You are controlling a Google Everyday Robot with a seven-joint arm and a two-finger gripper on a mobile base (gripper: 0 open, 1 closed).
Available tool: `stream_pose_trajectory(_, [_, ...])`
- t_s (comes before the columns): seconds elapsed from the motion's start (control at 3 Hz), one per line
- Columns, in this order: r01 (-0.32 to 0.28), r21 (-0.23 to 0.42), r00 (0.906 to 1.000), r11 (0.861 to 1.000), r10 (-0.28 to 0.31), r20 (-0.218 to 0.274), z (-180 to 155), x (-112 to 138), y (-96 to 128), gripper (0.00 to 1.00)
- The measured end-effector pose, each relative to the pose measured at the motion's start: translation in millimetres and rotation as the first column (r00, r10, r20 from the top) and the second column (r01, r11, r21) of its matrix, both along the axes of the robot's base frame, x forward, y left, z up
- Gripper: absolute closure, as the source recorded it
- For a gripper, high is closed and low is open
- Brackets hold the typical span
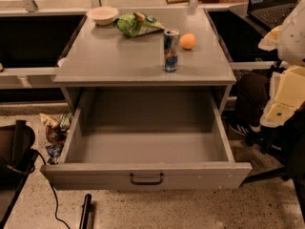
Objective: Place redbull can into top drawer
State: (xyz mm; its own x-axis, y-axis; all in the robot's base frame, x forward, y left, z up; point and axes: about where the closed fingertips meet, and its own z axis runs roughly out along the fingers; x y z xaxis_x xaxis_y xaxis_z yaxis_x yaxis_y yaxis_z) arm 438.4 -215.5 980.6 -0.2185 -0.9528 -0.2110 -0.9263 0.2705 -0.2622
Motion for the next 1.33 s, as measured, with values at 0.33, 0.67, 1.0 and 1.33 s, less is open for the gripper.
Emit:
stream_pose_trajectory(0.33, [0.0, 0.0, 1.0, 1.0, 0.0, 0.0, 0.0, 0.0, 0.0, 0.0])
stream_pose_trajectory(0.67, [0.003, 0.023, 0.9999, 1.0, -0.003, 0.015, 0.5, 3.1, 0.5, 0.0])
stream_pose_trajectory(1.0, [-0.019, 0.114, 0.9975, 0.993, 0.012, 0.069, -4.7, 43.4, 3.5, 0.0])
stream_pose_trajectory(1.33, [-0.062, 0.225, 0.9902, 0.972, 0.032, 0.136, -15.0, 104.2, 15.5, 0.0])
